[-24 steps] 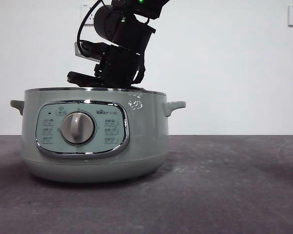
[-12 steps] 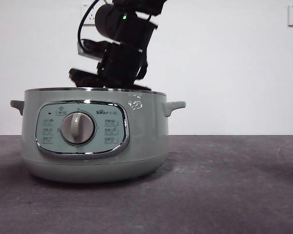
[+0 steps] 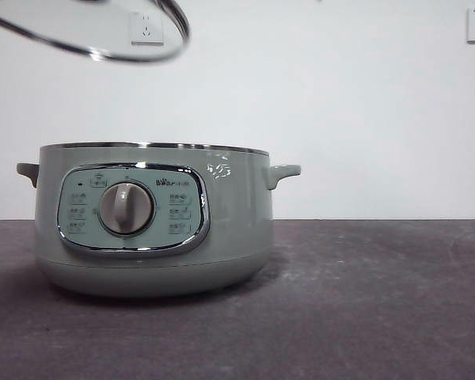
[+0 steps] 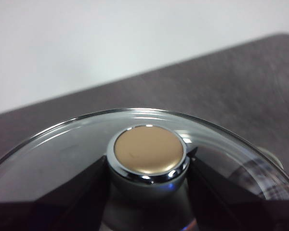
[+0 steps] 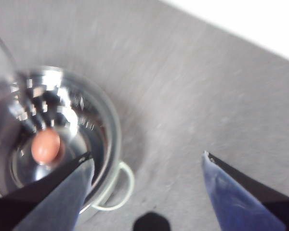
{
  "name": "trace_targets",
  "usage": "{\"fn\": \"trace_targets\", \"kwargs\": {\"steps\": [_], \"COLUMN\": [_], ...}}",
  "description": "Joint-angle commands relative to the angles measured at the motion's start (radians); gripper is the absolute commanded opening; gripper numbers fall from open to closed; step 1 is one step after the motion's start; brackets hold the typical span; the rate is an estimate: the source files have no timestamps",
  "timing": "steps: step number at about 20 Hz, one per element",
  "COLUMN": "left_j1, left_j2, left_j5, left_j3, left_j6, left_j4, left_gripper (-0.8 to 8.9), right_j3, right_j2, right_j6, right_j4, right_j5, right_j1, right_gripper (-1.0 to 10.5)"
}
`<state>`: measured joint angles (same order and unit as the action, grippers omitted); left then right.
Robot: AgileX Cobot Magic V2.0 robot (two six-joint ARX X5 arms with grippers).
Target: Pick up the egg,open the lid,put the egg in the pot,close the lid
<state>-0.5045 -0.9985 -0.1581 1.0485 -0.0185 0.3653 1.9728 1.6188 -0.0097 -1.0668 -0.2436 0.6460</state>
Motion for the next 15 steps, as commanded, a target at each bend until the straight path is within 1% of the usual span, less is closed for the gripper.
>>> {"fn": "trace_targets", "kwargs": {"steps": [1, 3, 4, 6, 8, 13, 15], "left_j1": [0.0, 0.0, 0.0, -0.001, -0.001, -0.01, -0.018], "left_j2": [-0.047, -0.102, -0.128, -0.179, -0.219, -0.294, -0.322], "left_j5": [0.01, 0.017, 0.037, 0.063, 0.065, 0.085, 0.086], "left_j3": [0.007, 0.007, 0.007, 0.007, 0.007, 0.007, 0.007], "left_j6": [0.006, 0.026, 0.027, 0.05, 0.066, 0.102, 0.103], "left_j4": [-0.059, -0.073, -0.089, -0.137, -0.177, -0.209, -0.222], "left_gripper": [-0.08, -0.08, -0.08, -0.08, -0.08, -0.08, -0.08], "right_j3": [0.0, 0.0, 0.0, 0.0, 0.0, 0.0, 0.0], "right_j2": [-0.051, -0.105, -0.129, -0.171, -0.2, -0.231, -0.233], "right_j6": [0.021, 0.028, 0.037, 0.043, 0.045, 0.047, 0.056], "right_j4": [-0.014, -0.033, -0.042, -0.061, -0.08, -0.127, -0.135], "right_j5": [-0.002, -0.001, -0.002, -0.002, -0.002, -0.002, -0.002], "right_j1": [-0.019, -0.03, -0.032, -0.033, -0.033, -0.033, -0.033], "right_gripper": [3.8, 3.8, 3.8, 3.8, 3.8, 3.8, 3.8]}}
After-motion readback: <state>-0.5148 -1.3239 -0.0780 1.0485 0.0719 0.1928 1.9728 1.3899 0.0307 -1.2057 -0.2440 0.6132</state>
